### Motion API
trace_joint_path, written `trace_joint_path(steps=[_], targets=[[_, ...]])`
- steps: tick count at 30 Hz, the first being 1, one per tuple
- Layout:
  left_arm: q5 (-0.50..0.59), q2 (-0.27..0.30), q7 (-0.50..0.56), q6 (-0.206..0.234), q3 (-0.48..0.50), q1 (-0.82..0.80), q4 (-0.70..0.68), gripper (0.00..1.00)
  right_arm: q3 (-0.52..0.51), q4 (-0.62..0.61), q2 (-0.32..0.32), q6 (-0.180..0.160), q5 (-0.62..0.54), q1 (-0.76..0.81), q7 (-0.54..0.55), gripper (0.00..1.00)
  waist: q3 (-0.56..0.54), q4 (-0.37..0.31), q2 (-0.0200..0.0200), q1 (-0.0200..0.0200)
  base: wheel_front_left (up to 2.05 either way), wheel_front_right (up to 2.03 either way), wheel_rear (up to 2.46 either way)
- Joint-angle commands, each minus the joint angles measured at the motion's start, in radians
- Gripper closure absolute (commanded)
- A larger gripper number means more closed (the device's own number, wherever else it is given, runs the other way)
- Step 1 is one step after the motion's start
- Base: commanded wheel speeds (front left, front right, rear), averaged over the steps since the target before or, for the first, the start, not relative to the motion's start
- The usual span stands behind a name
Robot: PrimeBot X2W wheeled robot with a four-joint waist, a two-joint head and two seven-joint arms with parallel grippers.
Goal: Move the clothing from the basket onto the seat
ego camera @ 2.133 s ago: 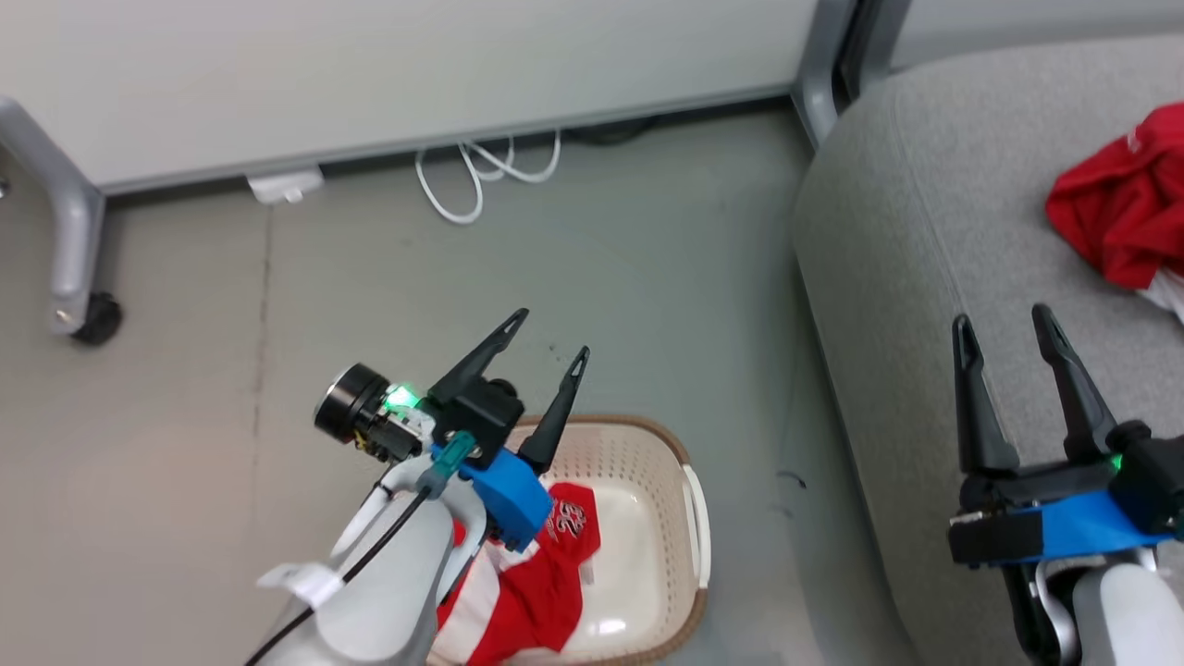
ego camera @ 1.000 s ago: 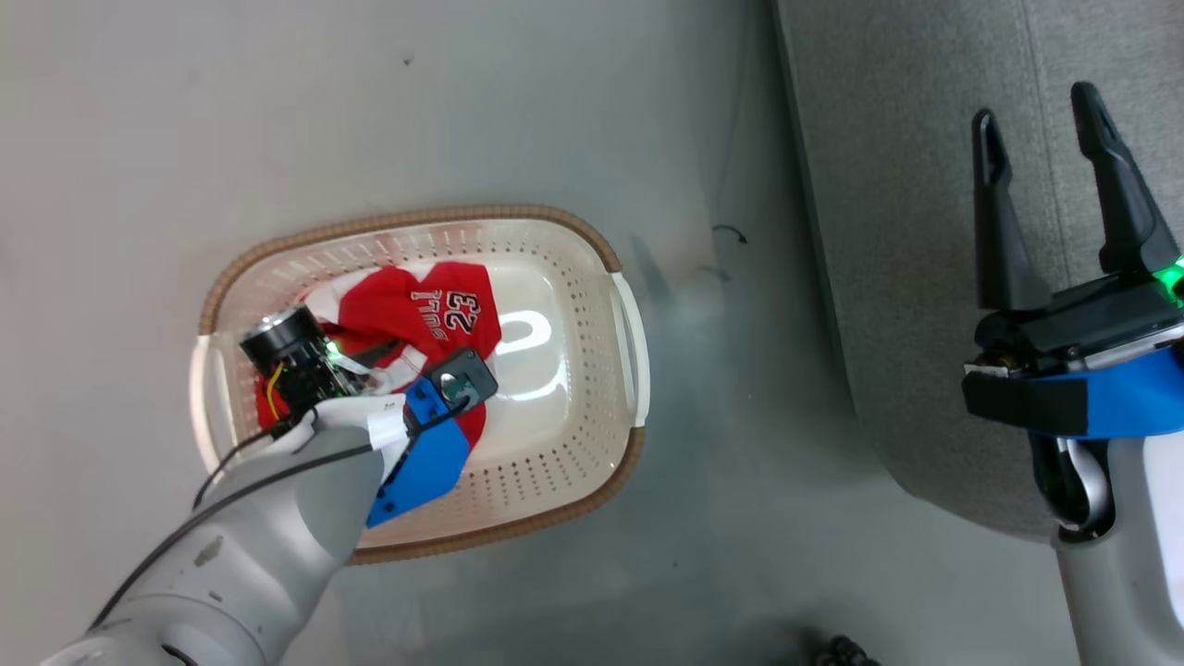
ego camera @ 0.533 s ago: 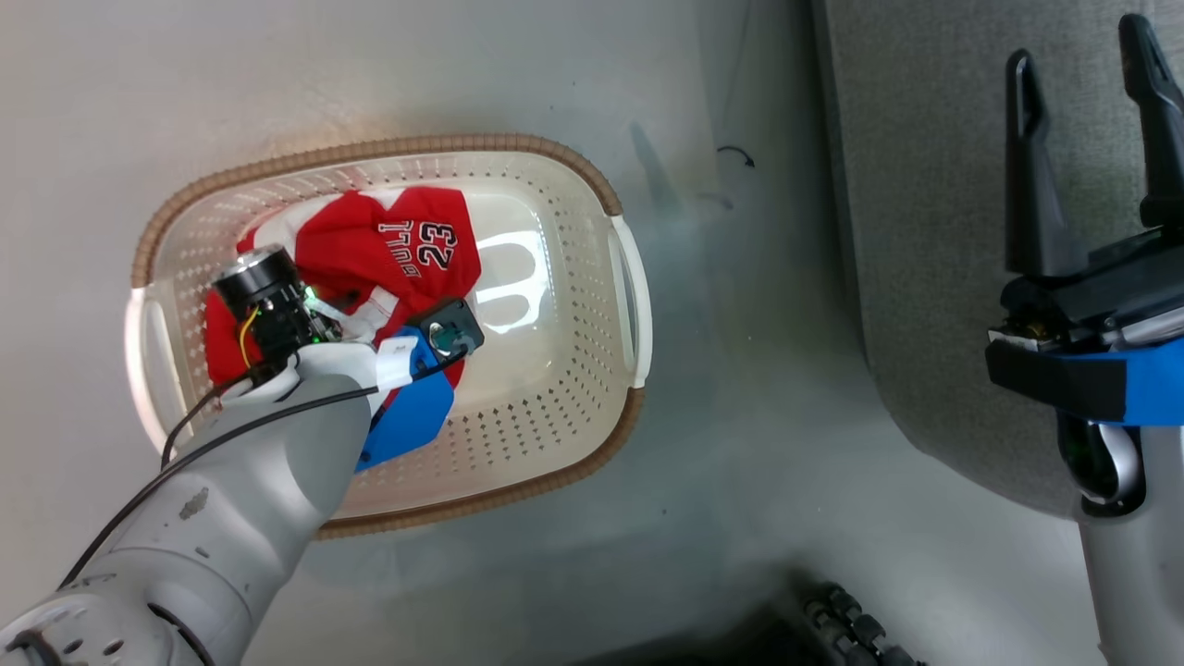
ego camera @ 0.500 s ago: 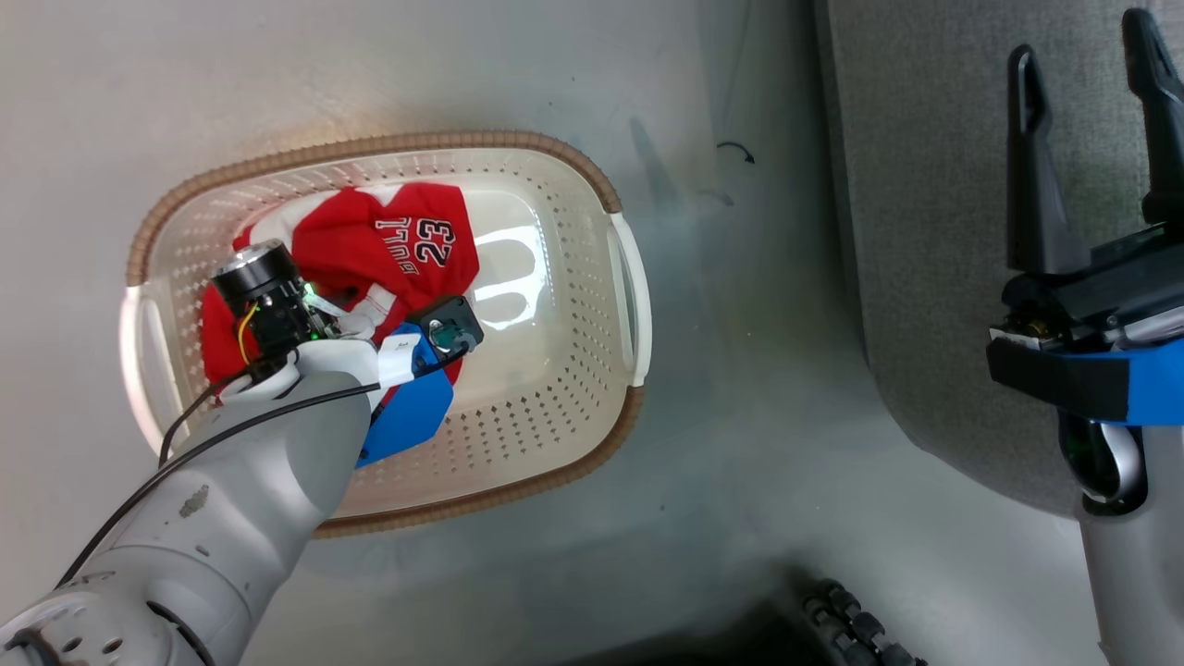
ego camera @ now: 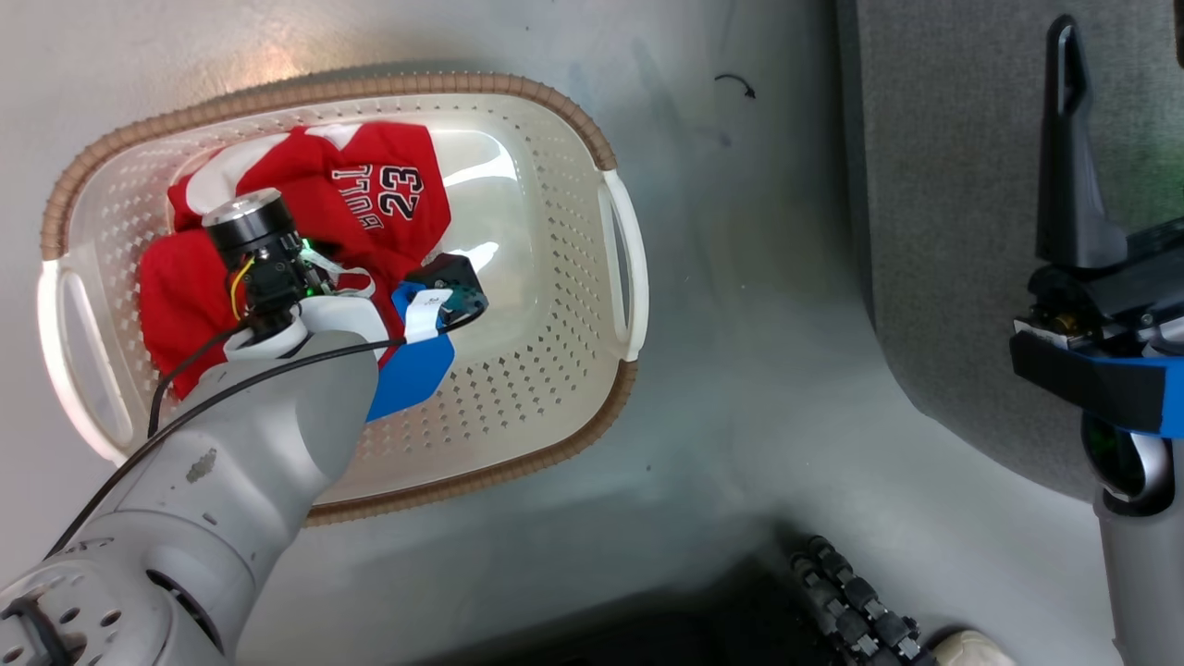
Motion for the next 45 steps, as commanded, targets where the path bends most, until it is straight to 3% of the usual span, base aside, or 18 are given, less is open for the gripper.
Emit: trace_joint_path(steps=[1, 10, 11, 12, 13, 14, 28, 34, 38, 45], targets=[[-0.002, 0.003, 0.007, 0.0, -0.003, -0.019, 0.003, 0.0, -0.002, -0.007, -0.002, 0.0, -0.006, -0.005, 0.0, 0.0, 0.009, 0.0, 0.0, -0.0001, 0.0, 0.0, 0.0], [-0.026, -0.017, 0.04, 0.023, 0.002, -0.011, 0.004, 0.0, -0.01, -0.046, 0.004, 0.0, -0.014, -0.005, 0.0, 0.0, 0.038, -0.001, 0.0, -0.0001, 0.0, 0.0, 0.0], [-0.024, -0.019, 0.04, 0.024, 0.002, -0.01, 0.004, 0.35, -0.011, -0.049, 0.004, 0.0, -0.015, -0.004, 0.0, 0.0, 0.039, 0.0, 0.0, -0.0001, 0.0, 0.0, 0.0], [-0.027, -0.022, 0.036, 0.028, 0.003, -0.01, 0.004, 0.82, -0.011, -0.05, 0.004, 0.0, -0.016, -0.004, 0.0, 0.0, 0.04, 0.001, 0.0, -0.0001, 0.0, 0.0, 0.0], [-0.026, -0.025, 0.025, 0.03, 0.003, -0.009, 0.004, 0.97, -0.011, -0.051, 0.004, 0.0, -0.016, -0.004, 0.0, 0.0, 0.04, 0.001, 0.0, -0.0001, 0.0, 0.0, 0.0], [-0.02, -0.026, 0.018, 0.03, 0.002, -0.008, 0.004, 1.0, -0.011, -0.051, 0.004, 0.0, -0.017, -0.005, 0.0, 0.0, 0.038, 0.003, 0.0, -0.0001, 0.0, 0.0, 0.0], [-0.069, -0.063, -0.131, 0.024, 0.017, 0.028, -0.004, 1.0, -0.01, -0.024, 0.017, 0.0, -0.012, -0.007, -0.001, 0.0, -0.072, 0.029, 0.0, -0.0001, 0.0, 0.0, 0.0], [-0.11, -0.077, -0.246, 0.015, 0.031, 0.051, -0.024, 1.0, -0.005, 0.001, 0.018, 0.0, -0.016, 0.012, 0.0, 0.0, -0.168, 0.057, 0.0, -0.0001, 0.0, 0.0, 0.0], [-0.125, -0.033, -0.362, 0.004, 0.027, 0.073, -0.029, 1.0, -0.006, 0.025, 0.014, 0.0, -0.017, 0.038, 0.0, 0.0, -0.244, 0.079, 0.0, -0.0001, 0.0, 0.0, 0.0], [-0.197, -0.041, -0.467, 0.001, 0.051, 0.129, -0.028, 1.0, -0.012, 0.068, 0.019, 0.0, -0.021, 0.092, 0.0, 0.0, -0.39, 0.102, 0.0, -0.0001, 0.0, 0.0, 0.0]])
